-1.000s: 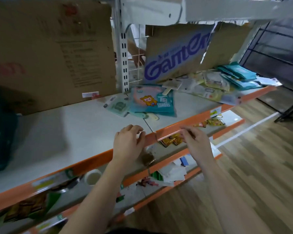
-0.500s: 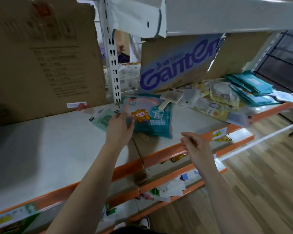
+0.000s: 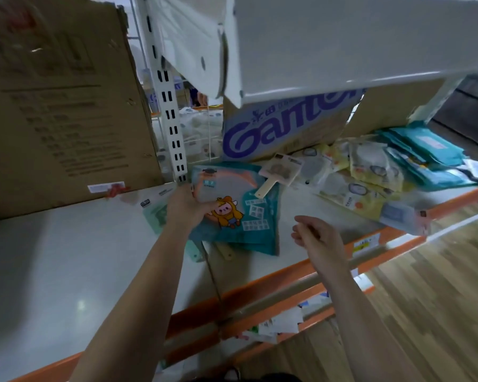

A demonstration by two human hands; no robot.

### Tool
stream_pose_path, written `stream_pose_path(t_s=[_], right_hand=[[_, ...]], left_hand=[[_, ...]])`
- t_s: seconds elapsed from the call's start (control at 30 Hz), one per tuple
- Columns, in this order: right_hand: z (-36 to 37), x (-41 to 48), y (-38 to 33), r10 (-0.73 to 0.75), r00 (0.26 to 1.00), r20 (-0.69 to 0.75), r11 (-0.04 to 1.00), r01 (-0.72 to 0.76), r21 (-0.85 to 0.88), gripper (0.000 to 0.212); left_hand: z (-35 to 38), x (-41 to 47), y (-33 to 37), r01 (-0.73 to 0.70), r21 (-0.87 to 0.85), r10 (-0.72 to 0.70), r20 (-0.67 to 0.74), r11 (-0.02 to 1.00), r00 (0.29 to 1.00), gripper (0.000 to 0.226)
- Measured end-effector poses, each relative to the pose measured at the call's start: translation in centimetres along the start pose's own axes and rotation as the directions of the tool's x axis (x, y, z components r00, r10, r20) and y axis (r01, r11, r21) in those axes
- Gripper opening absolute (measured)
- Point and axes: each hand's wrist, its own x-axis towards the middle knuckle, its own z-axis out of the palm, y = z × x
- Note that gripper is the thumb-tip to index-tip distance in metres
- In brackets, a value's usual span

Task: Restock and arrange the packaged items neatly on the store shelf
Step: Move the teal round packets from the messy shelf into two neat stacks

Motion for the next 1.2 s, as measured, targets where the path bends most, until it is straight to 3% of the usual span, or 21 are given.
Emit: stream_pose_path(t_s=[0.3,0.47,0.67,0.8,0.87,0.97,1.2], right_hand=[[0.1,3.9,-0.7,-0.001,0.991,0.131,1.0,0.002,-0.006,0.019],[0.9,5.4,-2.1,0.068,0.967,0.245,0.996,-0.053,-0.069,0.013],[3.6,7.3,-3.3,0.038,0.962,0.269,0.956,0.043,-0.289,0.047],[5.4,7.9,-3.3,-0.024,0.963,0.267,0.904,0.135,-0.405,0.057],[5.5,8.4,-3.0,-0.005,0.969,0.247,0.926,0.098,-0.365,0.056],[5.0,9.1,-2.7,0.123,0.97,0.212,0.97,-0.073,-0.231,0.052],[4.1,9.4,-2.9,0.284,0.932,0.227,0.959,-0.275,-0.069,0.042]], left_hand=[[-1.1,-1.7,-0.4,-0.024,-0.103,0.017,-0.071,0.994,0.997,0.01],[-3.3,-4.6,-1.6,0.039,-0.279,-0.096,-0.193,0.959,0.977,0.008],[-5.2,-8.1,-3.2,0.107,-0.387,-0.233,-0.296,0.916,0.926,0.016],[-5.5,-9.6,-4.0,0.116,-0.4,-0.272,-0.359,0.909,0.893,0.016],[-5.5,-9.9,-4.3,0.119,-0.398,-0.28,-0.377,0.91,0.883,0.015],[-5.4,-10.2,-4.5,0.136,-0.399,-0.298,-0.38,0.907,0.876,0.015],[-4.2,-10.3,-4.5,0.16,-0.436,-0.326,-0.338,0.886,0.883,0.015]])
